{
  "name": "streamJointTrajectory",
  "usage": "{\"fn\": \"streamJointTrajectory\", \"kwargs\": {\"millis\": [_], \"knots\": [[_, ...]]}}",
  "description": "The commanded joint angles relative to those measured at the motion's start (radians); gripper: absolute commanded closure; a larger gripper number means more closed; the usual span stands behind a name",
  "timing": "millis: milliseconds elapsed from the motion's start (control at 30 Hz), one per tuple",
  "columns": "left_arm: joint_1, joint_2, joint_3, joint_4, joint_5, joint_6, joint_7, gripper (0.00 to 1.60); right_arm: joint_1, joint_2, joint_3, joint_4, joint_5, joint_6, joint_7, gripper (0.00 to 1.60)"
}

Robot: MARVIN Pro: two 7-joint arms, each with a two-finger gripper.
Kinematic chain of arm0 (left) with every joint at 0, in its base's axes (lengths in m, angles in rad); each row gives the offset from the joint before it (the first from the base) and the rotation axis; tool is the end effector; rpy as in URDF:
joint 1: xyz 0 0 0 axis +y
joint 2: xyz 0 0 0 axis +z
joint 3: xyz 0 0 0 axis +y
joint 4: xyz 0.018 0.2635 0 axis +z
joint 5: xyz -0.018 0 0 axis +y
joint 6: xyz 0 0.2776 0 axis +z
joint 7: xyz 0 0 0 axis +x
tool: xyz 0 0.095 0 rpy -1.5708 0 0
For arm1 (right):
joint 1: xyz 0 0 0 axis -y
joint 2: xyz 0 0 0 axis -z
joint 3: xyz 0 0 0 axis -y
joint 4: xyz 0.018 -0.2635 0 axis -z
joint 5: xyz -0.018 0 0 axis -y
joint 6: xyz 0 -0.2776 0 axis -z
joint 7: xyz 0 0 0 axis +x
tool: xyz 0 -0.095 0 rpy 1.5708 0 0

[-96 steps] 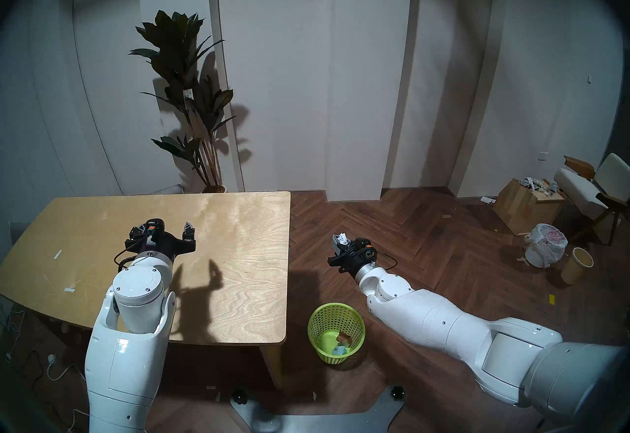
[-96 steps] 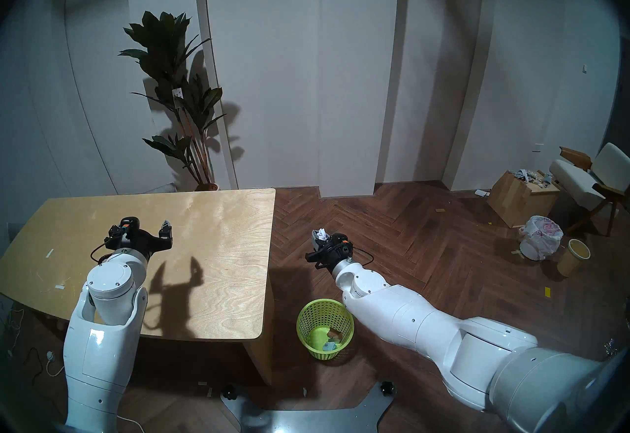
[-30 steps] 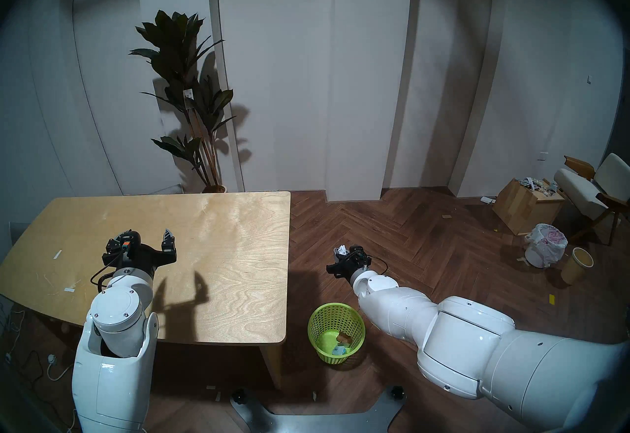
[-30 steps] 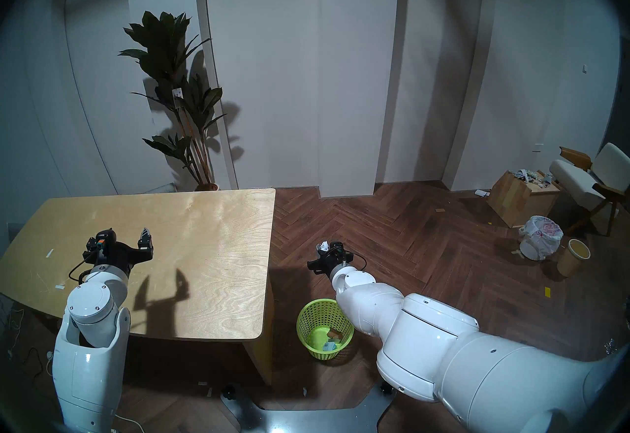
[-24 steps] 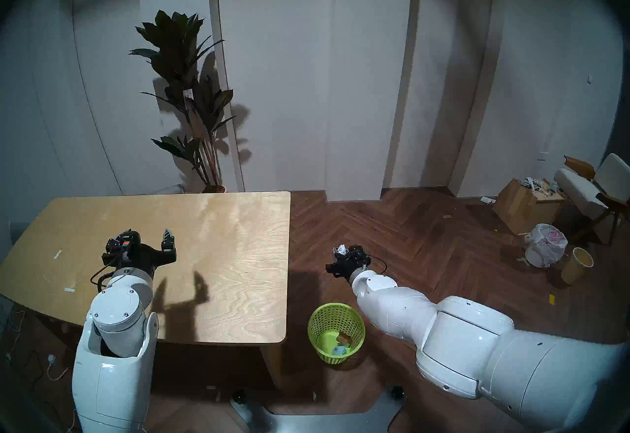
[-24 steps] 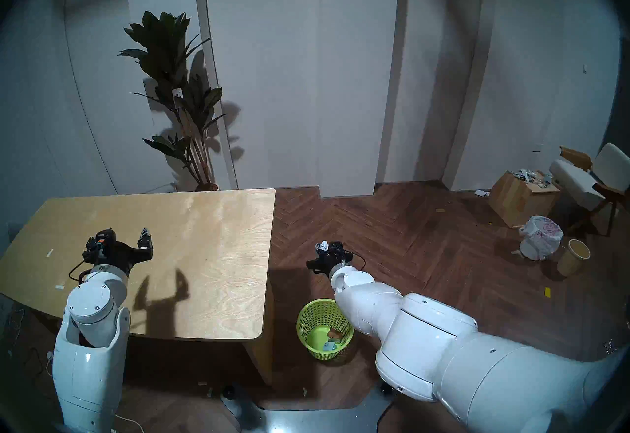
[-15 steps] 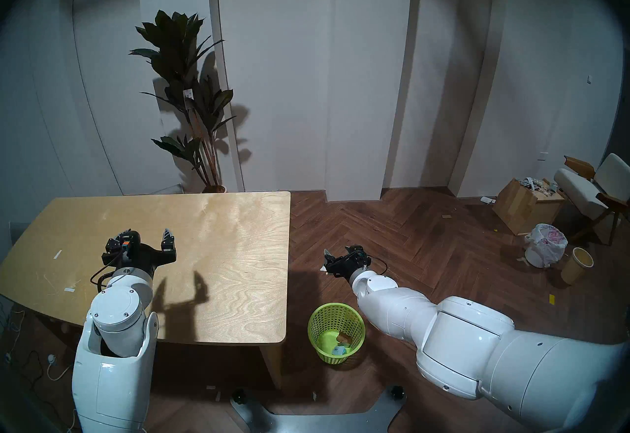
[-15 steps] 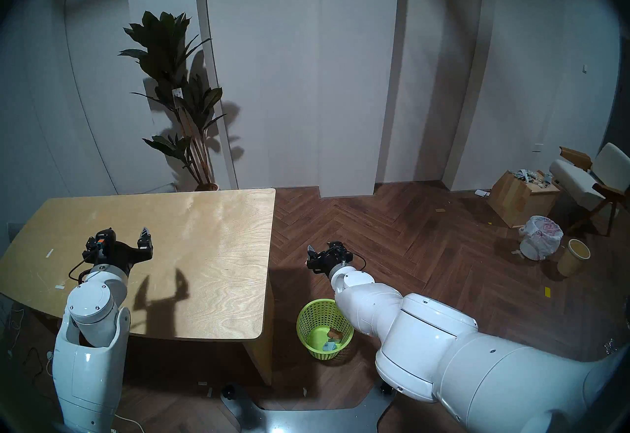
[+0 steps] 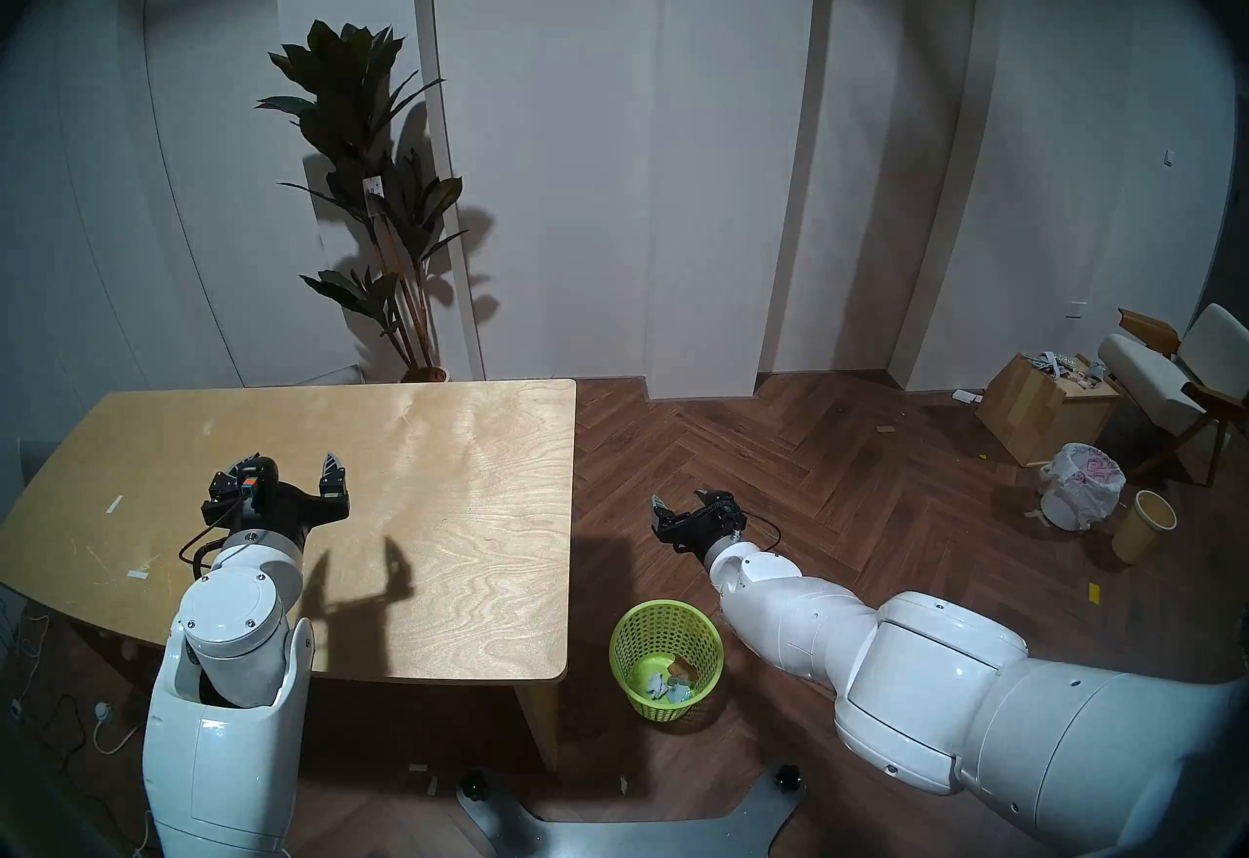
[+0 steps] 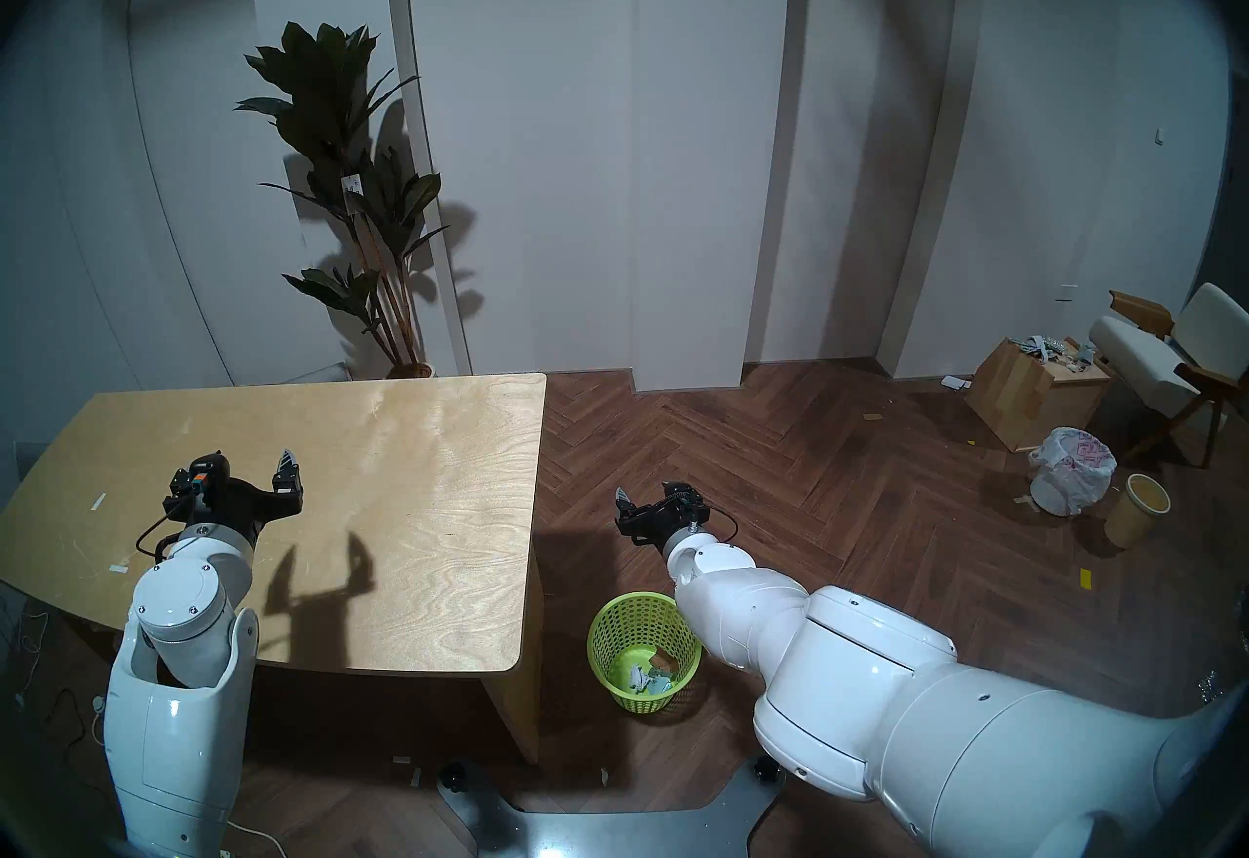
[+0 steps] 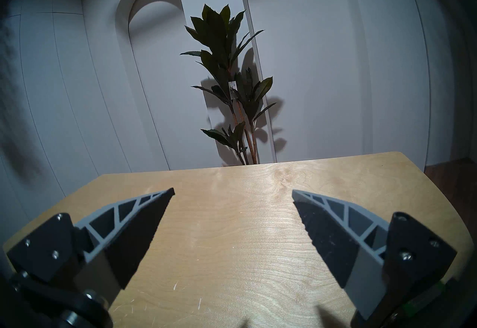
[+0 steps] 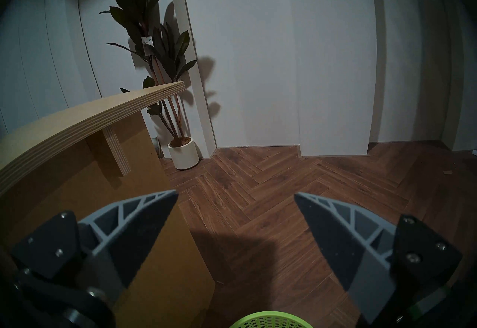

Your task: Put the trash into the trash bin on the ground

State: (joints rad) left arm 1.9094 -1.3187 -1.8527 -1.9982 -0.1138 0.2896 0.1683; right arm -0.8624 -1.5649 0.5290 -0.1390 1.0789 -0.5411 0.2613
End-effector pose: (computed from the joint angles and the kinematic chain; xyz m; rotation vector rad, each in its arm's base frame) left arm 0.2935 0.1502 -0.2303 -2.0661 -0.1423 -1.7938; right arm 0.4543 0.0616 -0.4181 -2.2122 -0.1890 -1.7347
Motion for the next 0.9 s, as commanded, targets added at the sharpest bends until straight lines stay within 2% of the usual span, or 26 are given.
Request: {"fn": "streamJointTrajectory", "kwargs": {"millis": [0,33,67,167,233,400,867], "knots": [[-0.011,0.001,-0.002,-0.017,0.000,-0.009,0.002,0.00,0.005,0.053,0.002,-0.072,-0.007,-0.114,0.104,0.00],[-0.012,0.001,0.000,-0.021,-0.015,-0.022,-0.015,0.00,0.003,0.064,0.005,-0.082,-0.003,-0.146,0.127,0.00],[-0.015,0.003,0.007,-0.021,-0.012,-0.022,-0.016,0.00,0.004,0.073,0.007,-0.092,-0.005,-0.133,0.131,0.00],[-0.029,0.007,0.029,-0.011,-0.009,-0.025,-0.028,0.00,-0.001,0.095,0.019,-0.114,0.004,-0.185,0.156,0.00],[-0.050,0.009,0.052,0.006,-0.009,-0.024,-0.038,0.00,0.004,0.110,0.028,-0.124,0.010,-0.236,0.165,0.00],[-0.101,0.020,0.091,0.030,-0.009,-0.024,-0.057,0.00,-0.009,0.126,0.038,-0.156,0.014,-0.295,0.189,0.00],[-0.202,0.042,0.130,0.087,-0.010,-0.023,-0.084,0.00,-0.050,0.121,0.064,-0.224,0.041,-0.358,0.214,0.00]]}}
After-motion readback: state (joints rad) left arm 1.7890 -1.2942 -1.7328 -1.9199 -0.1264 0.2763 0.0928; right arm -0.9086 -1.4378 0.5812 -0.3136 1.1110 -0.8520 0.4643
